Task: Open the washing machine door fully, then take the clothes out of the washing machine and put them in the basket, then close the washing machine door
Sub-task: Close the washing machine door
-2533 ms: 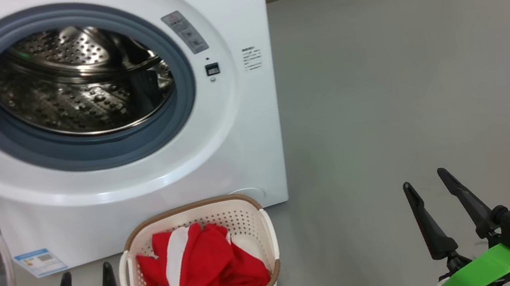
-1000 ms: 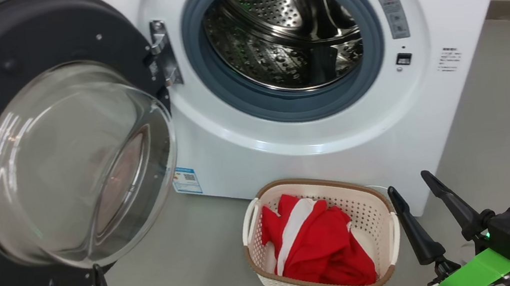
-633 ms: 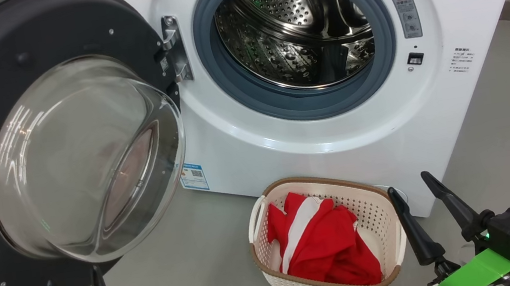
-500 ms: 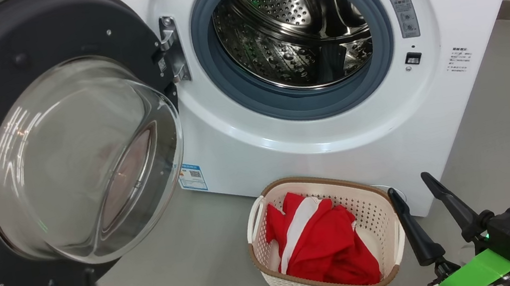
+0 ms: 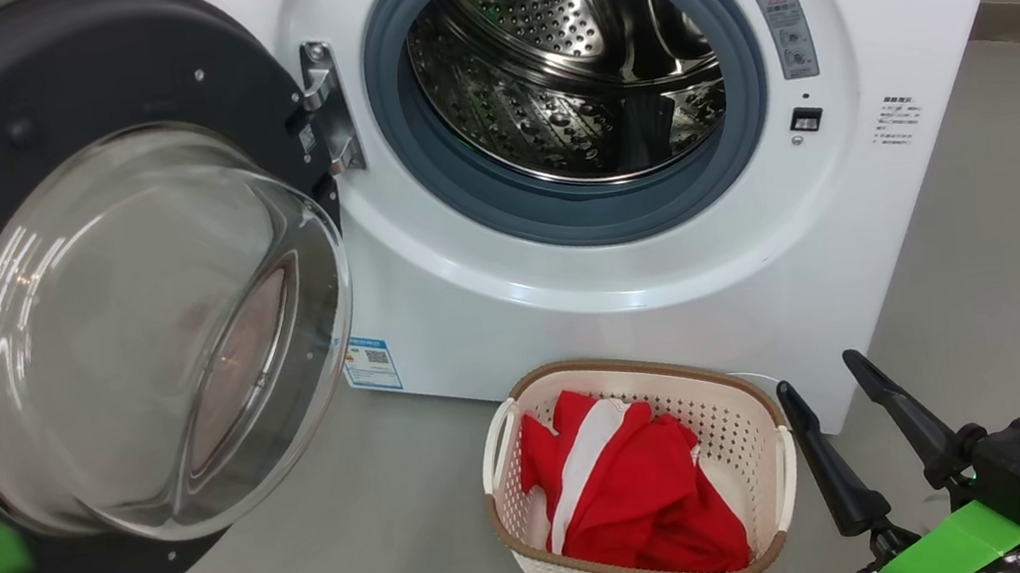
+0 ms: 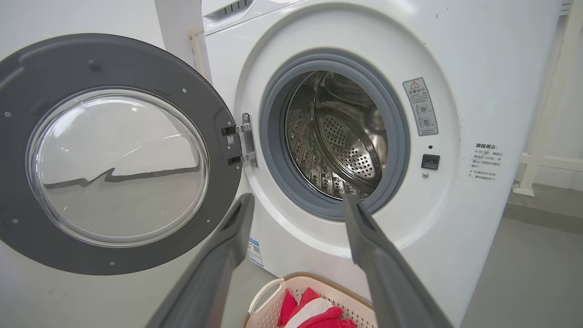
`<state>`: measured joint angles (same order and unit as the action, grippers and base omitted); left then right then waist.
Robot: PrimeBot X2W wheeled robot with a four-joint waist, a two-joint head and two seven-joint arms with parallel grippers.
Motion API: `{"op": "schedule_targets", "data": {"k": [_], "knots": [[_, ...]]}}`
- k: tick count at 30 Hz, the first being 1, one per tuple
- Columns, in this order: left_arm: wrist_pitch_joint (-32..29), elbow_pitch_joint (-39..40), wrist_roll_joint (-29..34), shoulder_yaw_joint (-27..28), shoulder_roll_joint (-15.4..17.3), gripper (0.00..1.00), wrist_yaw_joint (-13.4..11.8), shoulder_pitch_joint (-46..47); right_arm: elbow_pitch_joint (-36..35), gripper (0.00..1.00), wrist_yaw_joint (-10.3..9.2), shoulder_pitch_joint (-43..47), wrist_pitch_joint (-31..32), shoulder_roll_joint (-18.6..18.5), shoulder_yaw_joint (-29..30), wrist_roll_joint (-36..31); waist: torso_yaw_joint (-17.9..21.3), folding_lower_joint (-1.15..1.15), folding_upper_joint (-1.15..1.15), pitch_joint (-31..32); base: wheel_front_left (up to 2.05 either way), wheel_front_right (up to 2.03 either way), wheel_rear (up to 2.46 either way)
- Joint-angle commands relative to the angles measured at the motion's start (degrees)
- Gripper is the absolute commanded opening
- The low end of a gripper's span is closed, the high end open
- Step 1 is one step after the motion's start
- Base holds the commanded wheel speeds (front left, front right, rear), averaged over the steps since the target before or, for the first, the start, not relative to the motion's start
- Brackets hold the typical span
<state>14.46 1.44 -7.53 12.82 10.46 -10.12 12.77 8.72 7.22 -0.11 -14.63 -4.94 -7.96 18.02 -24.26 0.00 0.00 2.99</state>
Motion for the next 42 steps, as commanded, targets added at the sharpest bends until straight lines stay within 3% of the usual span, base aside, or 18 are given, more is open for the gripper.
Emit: {"op": "schedule_targets", "data": {"k": [1,4,10,17,21,22,29,36,42], "knots": [[0.0,1.4,0.5,3.3,3.1,0.00,-1.1,4.5,-1.2,1.00,0.26,-1.1,-0.4,-0.3,-1.0,0.0,0.3,0.00,0.00,0.1,0.00,0.00,0.00],[-1.7,-1.7,-0.8,6.3,7.6,0.00,-1.0,9.9,-1.0,1.00,0.26,-1.3,-0.4,-0.2,-1.0,0.1,1.5,0.00,0.00,0.0,0.00,0.00,0.00],[-4.3,-12.3,-5.8,11.8,12.3,0.00,-0.9,17.4,-0.8,1.00,0.26,-1.2,-0.4,-0.4,-0.8,-0.2,3.0,0.00,0.00,-0.1,0.00,0.00,0.00],[-13.7,-29.7,-17.3,20.3,14.0,0.00,-1.2,24.4,-0.5,1.00,0.26,-1.1,-0.4,-0.7,-1.2,-0.3,4.6,0.00,0.00,-0.1,0.00,0.00,0.00],[-20.8,-34.9,-23.4,23.4,13.9,0.00,-0.4,26.9,-0.2,1.00,0.26,-0.9,-0.4,-0.8,-1.9,-0.2,5.0,0.00,0.00,-0.1,0.00,0.00,0.00],[-25.1,-36.6,-26.3,24.7,14.0,0.00,-0.1,27.9,0.0,1.00,0.26,-1.0,-0.4,-1.1,-2.6,0.2,5.3,0.00,0.00,-0.1,0.00,0.00,0.00],[-35.8,-36.2,-30.3,25.6,14.3,0.00,-0.4,27.2,0.0,1.00,0.26,-0.8,-0.4,-1.9,-3.5,0.8,6.1,0.00,0.00,-0.1,0.00,0.00,0.00],[-46.0,-29.9,-33.5,26.1,13.3,0.00,-1.1,23.0,0.0,1.00,0.26,-0.7,-0.4,-2.5,-3.7,1.1,6.6,0.00,0.00,-0.3,0.00,0.00,0.00],[-54.0,-25.5,-35.5,25.7,13.2,0.00,0.0,18.2,-0.3,1.00,0.26,-0.9,-0.4,-2.7,-3.9,1.1,6.9,0.00,0.00,-0.7,0.00,0.00,0.00]]}}
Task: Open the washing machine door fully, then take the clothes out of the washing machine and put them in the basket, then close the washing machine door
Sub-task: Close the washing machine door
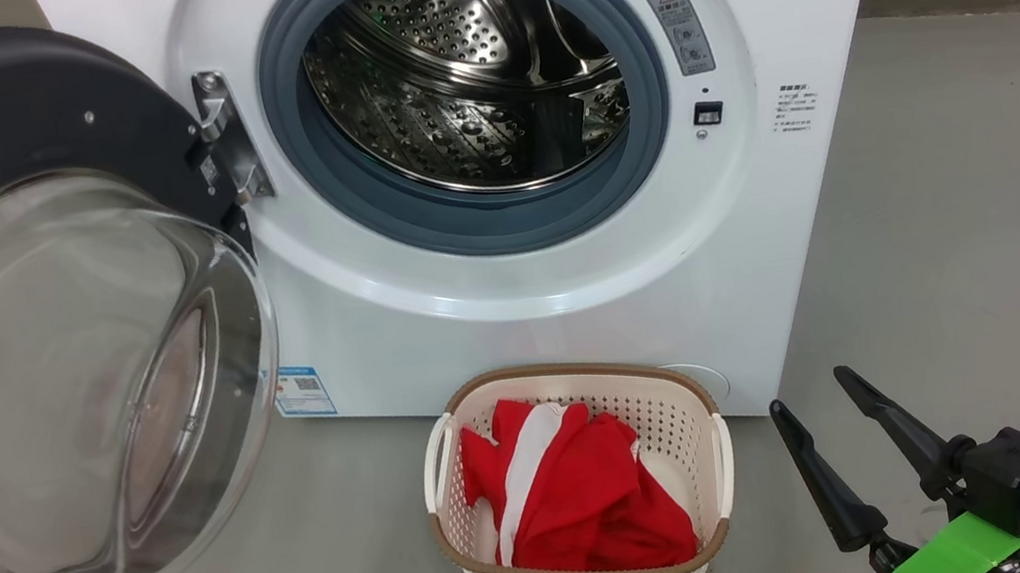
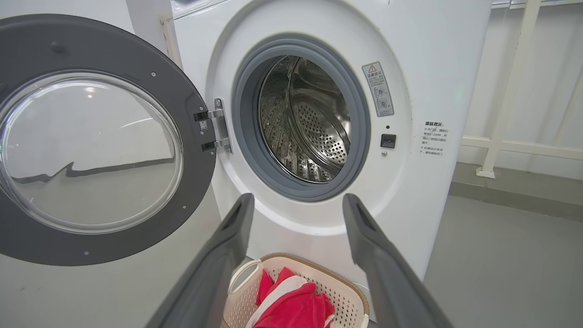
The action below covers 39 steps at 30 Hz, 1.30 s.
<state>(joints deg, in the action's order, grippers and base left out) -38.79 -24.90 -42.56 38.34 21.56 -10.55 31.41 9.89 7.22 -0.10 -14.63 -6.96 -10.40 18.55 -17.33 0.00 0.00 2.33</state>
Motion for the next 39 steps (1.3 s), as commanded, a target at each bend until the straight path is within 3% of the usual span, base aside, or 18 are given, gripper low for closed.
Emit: {"op": "schedule_targets", "data": {"k": [1,10,28,33,39], "knots": [[-1.6,1.6,-1.0,0.3,1.9,0.00,0.5,-0.8,-1.6,1.00,0.26,-0.9,-0.4,-0.7,-1.5,0.6,0.0,0.00,0.00,-0.1,0.00,0.00,0.00],[-7.8,4.0,-5.5,0.4,1.3,0.00,4.2,-3.3,-1.5,1.00,0.26,-1.0,-0.4,-0.3,-1.8,0.6,-0.5,0.00,0.00,-0.3,0.00,0.00,0.00],[-8.6,5.9,-14.8,3.8,-5.0,0.00,10.2,-5.1,-0.9,1.00,0.26,-0.9,-0.4,0.5,-2.3,0.3,-1.0,0.00,0.00,-0.5,0.00,0.00,0.00],[-9.1,7.8,-16.3,3.8,-6.6,0.00,10.8,-5.2,-0.7,1.00,0.26,-1.0,-0.4,0.7,-2.3,0.4,-1.0,0.00,0.00,-0.6,0.00,0.00,0.00],[-9.0,12.6,-17.5,3.5,-10.2,0.00,9.9,-5.7,-0.7,1.00,0.26,-1.1,-0.4,1.0,-2.2,0.4,-0.6,0.00,0.00,-0.9,0.00,0.00,0.00]]}}
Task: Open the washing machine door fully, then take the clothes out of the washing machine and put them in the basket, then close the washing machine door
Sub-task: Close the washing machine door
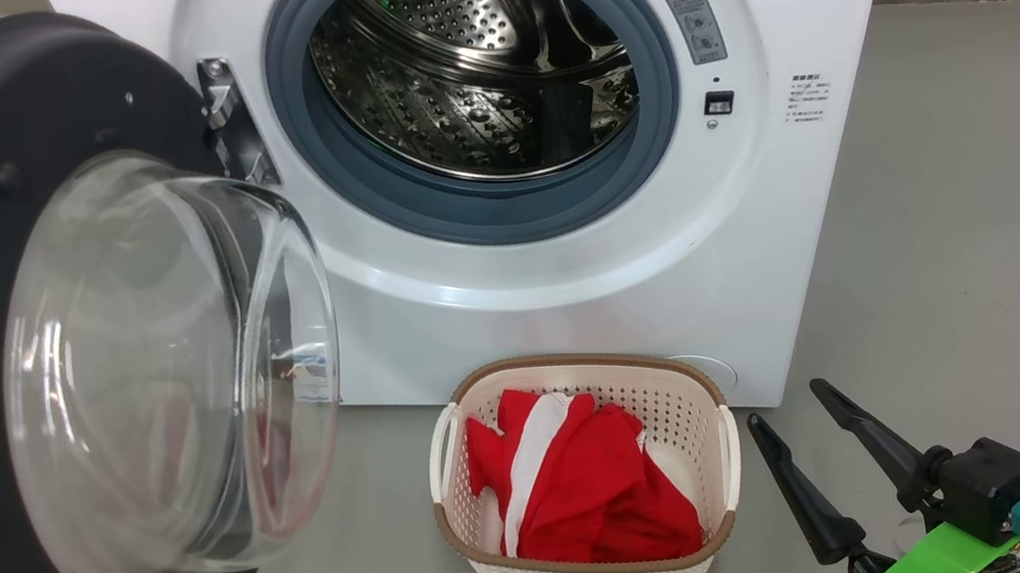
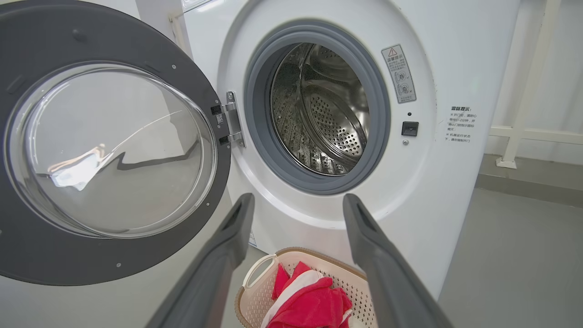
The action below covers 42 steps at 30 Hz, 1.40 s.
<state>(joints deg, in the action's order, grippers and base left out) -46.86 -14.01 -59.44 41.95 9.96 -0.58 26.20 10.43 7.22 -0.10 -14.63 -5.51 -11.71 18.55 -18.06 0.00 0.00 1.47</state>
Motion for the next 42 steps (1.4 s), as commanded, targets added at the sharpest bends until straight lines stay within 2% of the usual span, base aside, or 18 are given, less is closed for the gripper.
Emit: {"op": "schedule_targets", "data": {"k": [1,8,16,27,33,42], "knots": [[-1.1,2.6,-0.9,-0.2,0.8,0.00,-0.2,-0.8,-1.2,1.00,0.26,-1.2,-0.4,-0.4,-0.9,0.4,0.2,0.00,0.00,-0.1,0.00,0.00,0.00],[-3.5,9.6,-2.9,-1.7,-3.4,0.00,-0.6,-3.4,-1.2,1.00,0.26,-1.5,-0.4,-0.3,-0.7,0.4,1.1,0.00,0.00,-0.4,0.00,0.00,0.00],[-4.0,18.2,-4.7,-5.4,-6.5,0.00,-1.8,-7.5,-0.9,1.00,0.26,-1.9,-0.4,0.1,-0.9,0.4,3.0,0.00,0.00,-0.6,0.00,0.00,0.00],[-0.4,25.8,-8.9,-12.0,-7.1,0.00,-4.6,-13.5,-0.9,1.00,0.26,-2.0,-0.4,0.5,-0.8,0.5,6.6,0.00,0.00,-0.1,0.00,0.00,0.00],[3.9,28.6,-12.6,-16.6,-7.1,0.00,-6.0,-18.4,-0.9,1.00,0.26,-1.8,-0.4,0.9,-0.7,0.4,9.7,0.00,0.00,0.3,0.00,0.00,0.00],[6.9,30.0,-14.4,-19.7,-7.1,0.00,-6.6,-21.2,-0.8,1.00,0.26,-1.8,-0.4,0.7,-0.8,0.5,12.1,0.00,0.00,0.5,0.00,0.00,0.00]]}}
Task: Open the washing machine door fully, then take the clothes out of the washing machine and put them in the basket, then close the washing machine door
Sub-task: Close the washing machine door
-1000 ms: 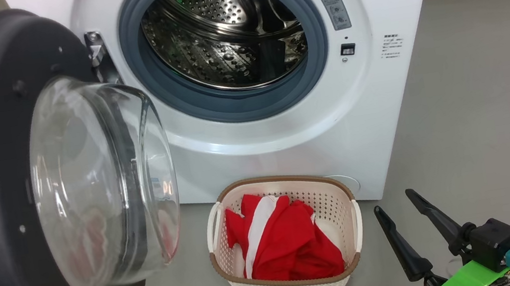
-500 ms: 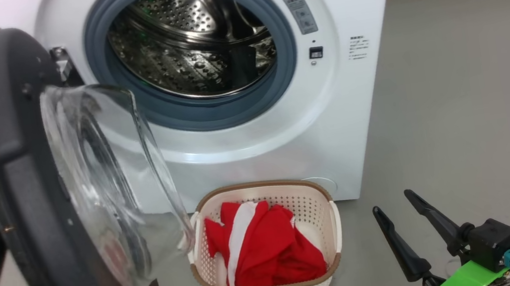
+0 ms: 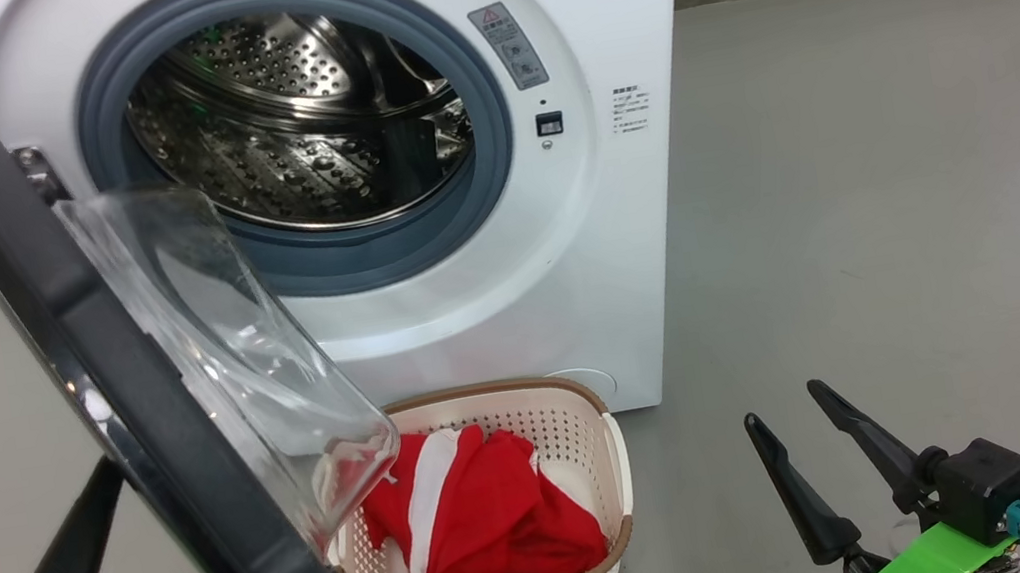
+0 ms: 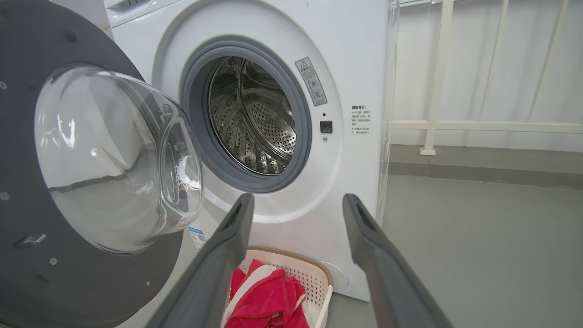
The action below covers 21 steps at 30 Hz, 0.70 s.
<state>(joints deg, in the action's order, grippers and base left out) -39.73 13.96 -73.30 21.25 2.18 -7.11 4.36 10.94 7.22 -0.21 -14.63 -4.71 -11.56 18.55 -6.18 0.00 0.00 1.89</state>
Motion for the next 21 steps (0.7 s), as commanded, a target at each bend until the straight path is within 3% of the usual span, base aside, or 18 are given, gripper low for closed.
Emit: {"op": "schedule_targets", "data": {"k": [1,11,14,15,16,21], "knots": [[-0.1,2.1,-0.7,0.8,0.7,0.00,-0.1,0.5,-1.3,1.00,0.26,-1.7,-0.4,-0.1,-1.0,0.5,0.4,0.00,0.00,0.1,0.00,0.00,0.00],[1.6,1.6,-0.4,0.0,0.9,0.00,-0.2,-0.6,-1.1,1.00,0.26,-1.7,-0.4,-0.2,-0.8,0.5,1.0,0.00,0.00,0.4,0.00,0.00,0.00],[4.3,0.5,2.9,0.4,1.9,0.00,1.6,-0.9,-1.1,1.00,0.26,-1.6,-0.4,-0.1,-0.8,0.4,0.8,0.00,0.00,0.3,0.00,0.00,0.00],[6.2,0.1,4.2,0.8,1.9,0.45,2.4,-0.9,-1.1,1.00,0.26,-1.6,-0.4,0.0,-0.9,0.4,0.7,0.00,0.00,0.3,0.00,0.00,0.00],[8.2,-0.3,5.9,1.3,2.0,1.00,3.1,-0.9,-1.1,1.00,0.26,-1.7,-0.4,0.0,-1.0,0.4,0.7,0.00,0.00,0.2,0.00,0.00,0.00],[20.0,-4.7,20.0,0.7,5.1,1.00,8.6,-1.8,-0.9,1.00,0.26,-1.9,-0.4,0.1,-1.2,0.4,0.7,0.00,0.00,0.2,0.00,0.00,0.00]]}}
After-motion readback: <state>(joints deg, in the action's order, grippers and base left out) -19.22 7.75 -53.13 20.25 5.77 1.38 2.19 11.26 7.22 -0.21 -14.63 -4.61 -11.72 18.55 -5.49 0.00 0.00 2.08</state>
